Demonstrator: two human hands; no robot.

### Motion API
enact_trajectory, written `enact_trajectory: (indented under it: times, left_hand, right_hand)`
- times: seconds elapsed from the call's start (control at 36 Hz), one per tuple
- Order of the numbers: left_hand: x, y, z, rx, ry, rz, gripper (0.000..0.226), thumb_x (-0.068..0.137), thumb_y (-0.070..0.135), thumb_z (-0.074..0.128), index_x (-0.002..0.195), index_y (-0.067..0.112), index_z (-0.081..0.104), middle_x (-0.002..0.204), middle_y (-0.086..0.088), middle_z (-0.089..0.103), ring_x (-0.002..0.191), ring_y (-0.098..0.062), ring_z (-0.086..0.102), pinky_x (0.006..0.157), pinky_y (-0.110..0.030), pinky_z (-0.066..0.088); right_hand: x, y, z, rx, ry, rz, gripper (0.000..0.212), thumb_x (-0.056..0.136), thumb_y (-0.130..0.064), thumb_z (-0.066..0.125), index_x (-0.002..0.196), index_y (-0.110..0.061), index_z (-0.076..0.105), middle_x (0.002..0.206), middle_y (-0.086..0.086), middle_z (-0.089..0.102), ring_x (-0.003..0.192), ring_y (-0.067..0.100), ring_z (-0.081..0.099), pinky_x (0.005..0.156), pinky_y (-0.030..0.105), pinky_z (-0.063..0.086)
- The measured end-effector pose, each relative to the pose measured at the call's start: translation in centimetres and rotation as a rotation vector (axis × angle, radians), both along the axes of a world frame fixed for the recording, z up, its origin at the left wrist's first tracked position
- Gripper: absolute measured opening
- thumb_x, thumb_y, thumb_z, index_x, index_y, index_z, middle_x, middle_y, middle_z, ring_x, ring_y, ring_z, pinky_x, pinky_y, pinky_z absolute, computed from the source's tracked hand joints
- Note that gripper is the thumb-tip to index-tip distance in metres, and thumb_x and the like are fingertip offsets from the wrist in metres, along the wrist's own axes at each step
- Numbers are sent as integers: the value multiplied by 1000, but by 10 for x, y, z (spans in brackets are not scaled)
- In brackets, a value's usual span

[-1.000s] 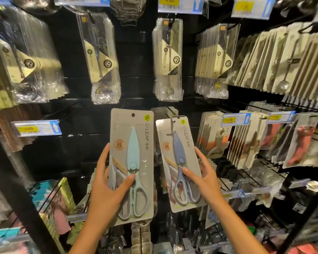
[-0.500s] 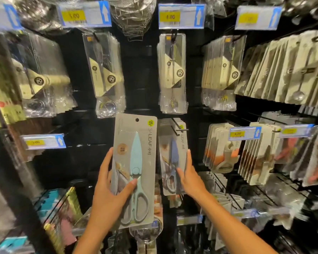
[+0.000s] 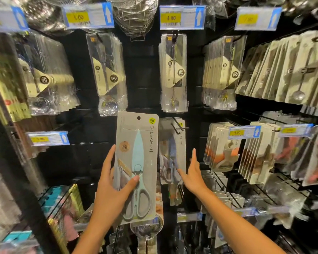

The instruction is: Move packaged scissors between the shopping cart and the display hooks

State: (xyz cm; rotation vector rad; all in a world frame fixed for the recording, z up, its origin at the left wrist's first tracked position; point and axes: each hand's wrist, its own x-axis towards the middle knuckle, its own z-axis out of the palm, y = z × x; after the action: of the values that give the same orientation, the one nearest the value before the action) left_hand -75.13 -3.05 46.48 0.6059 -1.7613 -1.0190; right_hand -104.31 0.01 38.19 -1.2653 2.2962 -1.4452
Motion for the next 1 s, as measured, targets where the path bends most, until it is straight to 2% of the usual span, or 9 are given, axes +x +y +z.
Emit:
enact_trajectory:
  times: [0.11, 0.22, 0.33, 0.5, 0.61, 0.67, 0.75, 0.86, 1.0]
  left_hand:
    - [1, 2, -1, 11, 13, -14, 96, 75, 29, 81, 145, 62, 24, 150, 17, 46, 133, -16, 52, 105, -49, 49]
    - [0, 1, -5, 7, 20, -24, 96, 77, 29, 82, 148, 58, 23, 151, 23, 42, 136, -10, 49, 106, -47, 49]
    - [-6, 8, -10, 9, 44, -52, 96, 76, 24, 81, 150, 49, 26, 137, 48, 39, 128, 14, 46, 91, -12, 52]
    - [-11, 12, -22, 48, 36, -85, 97, 76, 26, 83, 148, 54, 26, 152, 22, 41, 137, -10, 48, 103, -42, 52]
    - [-14, 16, -25, 21, 13, -111, 96, 77, 26, 82, 148, 55, 25, 146, 38, 38, 135, 5, 43, 93, -10, 49]
    - [-15, 14, -28, 31, -18, -148, 97, 78, 26, 82, 148, 58, 22, 146, 38, 37, 134, 6, 44, 94, -10, 49]
    - [-17, 10, -35, 69, -77, -221, 100, 81, 24, 81, 148, 61, 17, 151, 21, 42, 132, -7, 53, 102, -32, 53]
    - [-26, 7, -44, 72, -135, -273, 98, 83, 21, 79, 150, 58, 17, 140, 20, 55, 124, -3, 59, 95, -20, 53]
    - [-48, 7, -50, 92, -169, -324, 98, 85, 21, 78, 148, 63, 15, 147, 14, 51, 123, -6, 61, 95, -29, 56]
  right_hand:
    - [21, 26, -5, -137, -66, 35, 90, 98, -40, 61, 148, -58, -11, 158, -2, 29, 144, 20, 36, 111, 40, 39]
    - [55, 46, 19, -271, -176, 231, 70, 99, -38, 58, 151, -55, 13, 142, -16, 50, 127, 0, 54, 111, 42, 46]
    - [91, 64, 50, -329, -209, 428, 69, 99, -36, 56, 157, -42, 18, 131, -10, 63, 117, 16, 66, 101, 41, 52]
    - [108, 72, 64, -335, -261, 408, 72, 100, -2, 56, 156, -34, 25, 110, 9, 71, 105, 20, 71, 95, 44, 58]
    - [106, 74, 55, -322, -263, 358, 68, 100, -3, 56, 154, -37, 31, 108, 7, 73, 98, 41, 69, 87, 62, 56]
    - [104, 77, 48, -323, -258, 349, 68, 101, -5, 56, 154, -40, 31, 107, 7, 73, 95, 51, 63, 84, 67, 53]
    - [103, 84, 41, -328, -244, 301, 67, 101, -6, 56, 153, -41, 32, 108, 6, 74, 94, 45, 67, 90, 62, 54]
    - [95, 95, 33, -315, -225, 224, 66, 101, -7, 56, 152, -42, 34, 106, 0, 75, 95, 22, 73, 88, 52, 59]
    - [81, 107, 30, -309, -211, 177, 64, 101, -10, 57, 152, -42, 33, 106, -2, 75, 101, 17, 72, 90, 44, 59]
